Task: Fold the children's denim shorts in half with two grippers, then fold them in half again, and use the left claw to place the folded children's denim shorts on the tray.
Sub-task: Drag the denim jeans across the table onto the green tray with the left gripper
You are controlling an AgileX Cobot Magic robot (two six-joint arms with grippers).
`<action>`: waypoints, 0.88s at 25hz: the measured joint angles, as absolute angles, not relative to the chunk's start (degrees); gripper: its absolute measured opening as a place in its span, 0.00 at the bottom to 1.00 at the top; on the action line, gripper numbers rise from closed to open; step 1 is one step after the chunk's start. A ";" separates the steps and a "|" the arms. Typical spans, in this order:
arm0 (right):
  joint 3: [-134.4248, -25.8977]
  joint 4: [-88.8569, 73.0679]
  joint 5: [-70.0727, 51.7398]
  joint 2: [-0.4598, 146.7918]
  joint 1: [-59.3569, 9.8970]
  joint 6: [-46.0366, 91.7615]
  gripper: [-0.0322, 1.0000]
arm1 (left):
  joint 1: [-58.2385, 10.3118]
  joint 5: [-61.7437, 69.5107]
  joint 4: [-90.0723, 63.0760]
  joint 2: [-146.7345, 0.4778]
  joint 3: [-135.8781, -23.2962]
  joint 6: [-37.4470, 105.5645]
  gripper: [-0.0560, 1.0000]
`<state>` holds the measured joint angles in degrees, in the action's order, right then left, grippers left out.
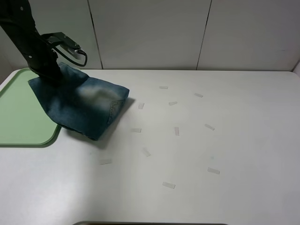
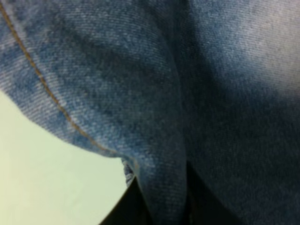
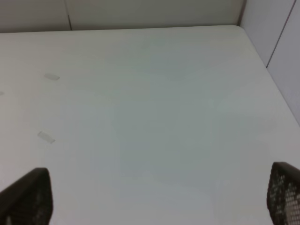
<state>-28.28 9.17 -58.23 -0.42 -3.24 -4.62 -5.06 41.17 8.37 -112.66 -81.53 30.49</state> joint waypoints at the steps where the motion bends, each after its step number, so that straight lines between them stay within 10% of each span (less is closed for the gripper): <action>1: -28.28 9.17 -58.23 -0.42 -3.24 -4.62 0.70 | -4.47 41.17 9.20 -112.49 -81.53 30.17 0.13; 22: -28.28 9.15 -58.23 -0.42 -3.24 -4.62 0.70 | 6.68 35.53 31.05 -112.10 -81.53 1.00 0.13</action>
<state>-28.28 9.15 -58.23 -0.42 -3.24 -4.62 6.68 35.53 31.05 -112.10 -81.53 1.00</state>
